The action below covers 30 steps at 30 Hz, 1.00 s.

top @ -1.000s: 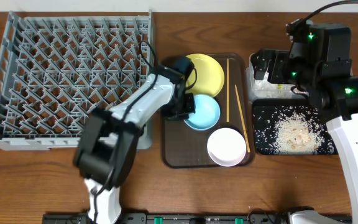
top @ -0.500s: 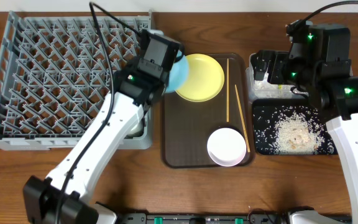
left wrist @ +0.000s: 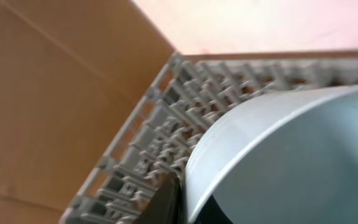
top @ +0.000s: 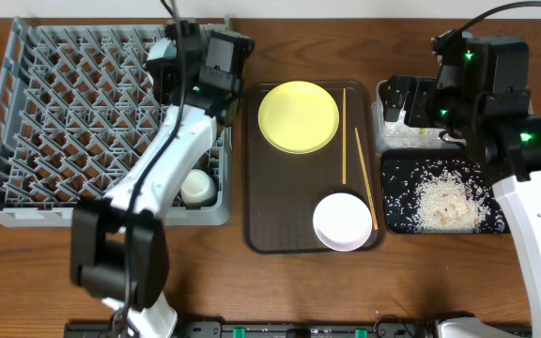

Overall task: Sort waste into correct bins and load items into the dishwasher
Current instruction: 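Lift the light-blue bowl and carry it to the rack's back edge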

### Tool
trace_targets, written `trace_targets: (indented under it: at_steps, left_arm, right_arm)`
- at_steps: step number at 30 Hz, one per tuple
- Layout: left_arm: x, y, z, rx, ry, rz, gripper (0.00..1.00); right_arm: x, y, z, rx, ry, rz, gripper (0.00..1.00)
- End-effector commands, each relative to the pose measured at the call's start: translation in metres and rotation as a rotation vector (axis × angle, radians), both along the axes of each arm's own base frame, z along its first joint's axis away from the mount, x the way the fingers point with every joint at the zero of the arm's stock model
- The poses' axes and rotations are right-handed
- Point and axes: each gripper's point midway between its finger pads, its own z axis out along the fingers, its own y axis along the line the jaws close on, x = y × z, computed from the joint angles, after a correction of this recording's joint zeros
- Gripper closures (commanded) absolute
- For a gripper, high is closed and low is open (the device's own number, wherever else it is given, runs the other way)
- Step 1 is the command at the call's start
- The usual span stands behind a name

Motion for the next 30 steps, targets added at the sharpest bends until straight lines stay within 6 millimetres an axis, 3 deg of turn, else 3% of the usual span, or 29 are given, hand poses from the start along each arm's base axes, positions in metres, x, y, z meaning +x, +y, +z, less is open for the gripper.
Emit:
trace_targets:
  at_steps: [1,10,21,30]
  left_arm:
    - [-0.007,0.013,-0.002,0.15,0.026,0.104,0.93]
    - [-0.012,0.012,-0.01,0.206,0.029,0.138,0.93]
    - [-0.025,0.002,-0.038,0.207,0.046,0.114,0.93]
    - [-0.005,-0.005,-0.024,0.138,-0.109,0.111,0.92]
  right_arm:
    - [0.001,-0.003,-0.001,0.002,0.006,-0.017,0.01]
    - [0.001,-0.003,-0.001,0.002,0.006,-0.017,0.01]
    - [0.001,-0.003,-0.001,0.002,0.006,-0.017,0.01]
    - [0.001,-0.003,-0.001,0.002,0.006,-0.017,0.01]
